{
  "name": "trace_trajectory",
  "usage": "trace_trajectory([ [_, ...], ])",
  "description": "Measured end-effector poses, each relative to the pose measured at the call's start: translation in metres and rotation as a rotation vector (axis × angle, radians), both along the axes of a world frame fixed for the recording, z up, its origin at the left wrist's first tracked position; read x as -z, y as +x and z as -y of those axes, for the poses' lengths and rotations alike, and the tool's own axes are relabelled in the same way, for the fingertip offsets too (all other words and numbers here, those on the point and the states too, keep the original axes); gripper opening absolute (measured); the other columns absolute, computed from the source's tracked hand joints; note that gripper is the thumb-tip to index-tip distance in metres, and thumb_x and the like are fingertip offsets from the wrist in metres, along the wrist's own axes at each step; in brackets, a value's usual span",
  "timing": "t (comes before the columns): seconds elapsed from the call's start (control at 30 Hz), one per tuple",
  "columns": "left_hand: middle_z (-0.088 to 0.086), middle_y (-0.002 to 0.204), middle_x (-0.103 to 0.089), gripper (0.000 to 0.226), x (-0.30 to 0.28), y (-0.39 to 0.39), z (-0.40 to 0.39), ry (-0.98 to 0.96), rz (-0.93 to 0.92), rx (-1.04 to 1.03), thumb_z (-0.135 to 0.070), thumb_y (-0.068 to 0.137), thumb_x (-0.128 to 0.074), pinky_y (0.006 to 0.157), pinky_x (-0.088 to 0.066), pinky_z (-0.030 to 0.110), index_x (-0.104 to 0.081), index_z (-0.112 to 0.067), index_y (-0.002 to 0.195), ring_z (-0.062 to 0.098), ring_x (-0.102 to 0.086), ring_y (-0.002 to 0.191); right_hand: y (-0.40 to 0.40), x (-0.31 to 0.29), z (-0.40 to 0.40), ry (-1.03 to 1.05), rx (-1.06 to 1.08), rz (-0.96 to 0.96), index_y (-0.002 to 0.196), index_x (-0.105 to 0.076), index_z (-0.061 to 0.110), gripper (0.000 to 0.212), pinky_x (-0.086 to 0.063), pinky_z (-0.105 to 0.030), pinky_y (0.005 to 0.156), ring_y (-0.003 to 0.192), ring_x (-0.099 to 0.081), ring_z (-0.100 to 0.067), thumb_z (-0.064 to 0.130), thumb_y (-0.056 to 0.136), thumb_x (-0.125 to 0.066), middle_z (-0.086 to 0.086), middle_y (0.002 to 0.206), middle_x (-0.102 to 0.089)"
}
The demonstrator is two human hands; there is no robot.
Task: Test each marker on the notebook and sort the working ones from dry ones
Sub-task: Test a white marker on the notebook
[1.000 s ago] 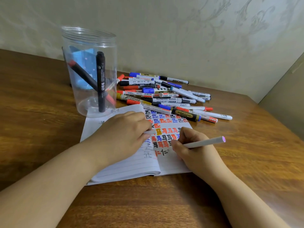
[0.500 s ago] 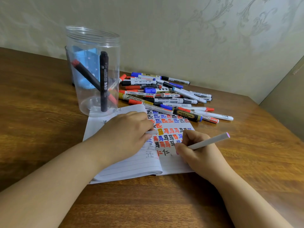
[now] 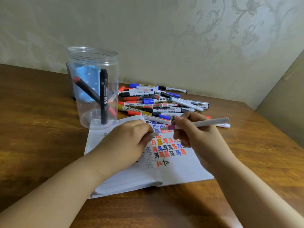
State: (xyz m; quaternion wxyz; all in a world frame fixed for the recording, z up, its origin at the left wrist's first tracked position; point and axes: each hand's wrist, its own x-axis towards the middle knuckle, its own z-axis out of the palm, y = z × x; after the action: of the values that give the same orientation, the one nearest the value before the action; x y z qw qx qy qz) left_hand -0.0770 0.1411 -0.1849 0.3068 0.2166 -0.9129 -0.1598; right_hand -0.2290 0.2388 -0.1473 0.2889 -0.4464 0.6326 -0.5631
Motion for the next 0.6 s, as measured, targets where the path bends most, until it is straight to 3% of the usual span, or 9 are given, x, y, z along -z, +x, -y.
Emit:
trace_trajectory([
  [0.1, 0.000, 0.095, -0.064, 0.034, -0.001, 0.001, 0.001, -0.006, -0.015, -0.031, -0.036, 0.090, -0.043, 0.076, -0.047, 0.029, -0.064, -0.011, 0.100, 0.015, -0.058, 0.087, 0.004, 0.004, 0.011, -0.060, 0.083, 0.077, 0.078, -0.053, 0.004, 0.015, -0.034, -0.022, 0.050, 0.048, -0.044, -0.008, 0.011, 0.090, -0.055, 0.001, 0.050, -0.053],
  [0.2, -0.003, 0.096, -0.063, 0.019, 0.001, 0.000, 0.001, -0.011, -0.027, -0.046, -0.025, 0.091, -0.051, 0.075, -0.043, 0.021, -0.062, -0.013, 0.101, 0.010, -0.055, 0.087, 0.007, 0.018, 0.015, -0.091, 0.107, 0.121, 0.071, -0.045, 0.008, 0.022, -0.033, -0.022, 0.051, 0.046, -0.042, -0.007, 0.009, 0.090, -0.055, 0.003, 0.047, -0.048],
  [0.6, -0.002, 0.088, -0.064, 0.012, 0.003, -0.002, 0.000, -0.031, 0.022, 0.010, -0.019, 0.088, -0.058, 0.069, -0.046, 0.023, -0.065, -0.012, 0.095, 0.012, -0.057, 0.081, 0.002, 0.026, 0.006, -0.138, 0.048, 0.201, 0.061, -0.039, 0.013, 0.033, -0.031, -0.015, 0.042, 0.044, -0.032, -0.008, 0.003, 0.088, -0.054, -0.001, 0.049, -0.036],
])
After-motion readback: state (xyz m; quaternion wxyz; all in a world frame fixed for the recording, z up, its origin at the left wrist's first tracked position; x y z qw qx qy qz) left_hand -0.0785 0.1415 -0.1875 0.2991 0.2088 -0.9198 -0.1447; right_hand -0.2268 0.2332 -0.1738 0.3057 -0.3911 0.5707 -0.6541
